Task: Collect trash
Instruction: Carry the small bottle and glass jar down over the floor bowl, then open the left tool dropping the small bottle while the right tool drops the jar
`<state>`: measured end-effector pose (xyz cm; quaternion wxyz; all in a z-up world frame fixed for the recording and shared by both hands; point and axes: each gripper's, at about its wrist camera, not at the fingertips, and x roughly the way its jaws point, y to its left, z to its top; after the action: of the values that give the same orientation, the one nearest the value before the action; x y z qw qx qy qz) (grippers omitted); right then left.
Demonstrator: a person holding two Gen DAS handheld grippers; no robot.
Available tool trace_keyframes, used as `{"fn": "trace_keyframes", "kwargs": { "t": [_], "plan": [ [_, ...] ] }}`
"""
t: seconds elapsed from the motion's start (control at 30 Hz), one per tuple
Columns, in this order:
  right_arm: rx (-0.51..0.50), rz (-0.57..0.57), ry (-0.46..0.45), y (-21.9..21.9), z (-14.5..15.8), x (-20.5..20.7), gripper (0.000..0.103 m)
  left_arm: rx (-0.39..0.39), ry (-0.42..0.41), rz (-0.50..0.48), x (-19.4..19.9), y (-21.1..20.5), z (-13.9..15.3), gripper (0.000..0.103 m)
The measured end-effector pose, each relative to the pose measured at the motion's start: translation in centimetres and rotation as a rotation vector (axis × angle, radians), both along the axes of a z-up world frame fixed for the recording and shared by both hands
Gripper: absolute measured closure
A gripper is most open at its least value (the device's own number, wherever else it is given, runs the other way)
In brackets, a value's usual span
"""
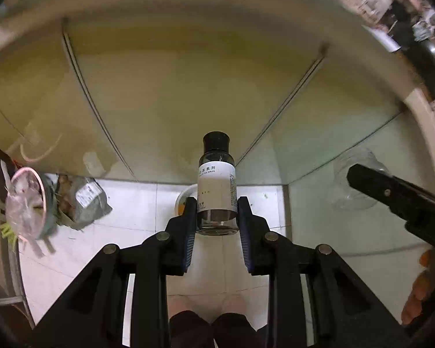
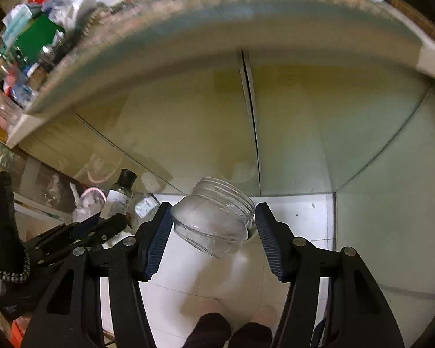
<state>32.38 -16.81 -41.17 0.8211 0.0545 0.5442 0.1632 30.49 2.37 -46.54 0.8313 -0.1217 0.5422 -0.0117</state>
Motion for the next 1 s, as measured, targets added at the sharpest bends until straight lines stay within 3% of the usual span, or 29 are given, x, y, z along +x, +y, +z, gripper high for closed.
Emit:
{"fn": "trace_keyframes", "kwargs": {
  "t": [0.27,0.43,0.57,0.7,0.77,0.9,1.0],
  "plan": [
    [0.015,0.042,0.069,1.6,-12.1,2.2,0.048,-0.012,0.091,0.035,0.6,1.2,-13.2,0.076],
    [0.036,0.068,0.114,3.1,-18.4,3.6,0.048,-0.006,0.108,0.040,1.2,2.0,-19.0,0.076],
    [0.051,0.095,0.148,4.2,-21.5,4.3,0.047,-0.015,0.119,0.049,2.1,2.3,-22.8,0.076],
    [0.069,0.081,0.184,3.9,-22.8,4.9,0.046,-0.021,0.113,0.041,3.2,1.9,-24.6,0.076],
    [0.071,0.074,0.186,3.6,-23.0,5.1,0.039,-0.025,0.114,0.034,3.9,1.6,-25.5,0.076],
    [0.070,0.061,0.168,2.8,-22.4,5.4,0.039,-0.066,0.119,0.012,5.5,0.6,-26.3,0.076],
    [0.060,0.041,0.141,2.1,-21.4,5.5,0.039,-0.060,0.149,-0.006,6.3,0.0,-26.4,0.068]
  ]
}}
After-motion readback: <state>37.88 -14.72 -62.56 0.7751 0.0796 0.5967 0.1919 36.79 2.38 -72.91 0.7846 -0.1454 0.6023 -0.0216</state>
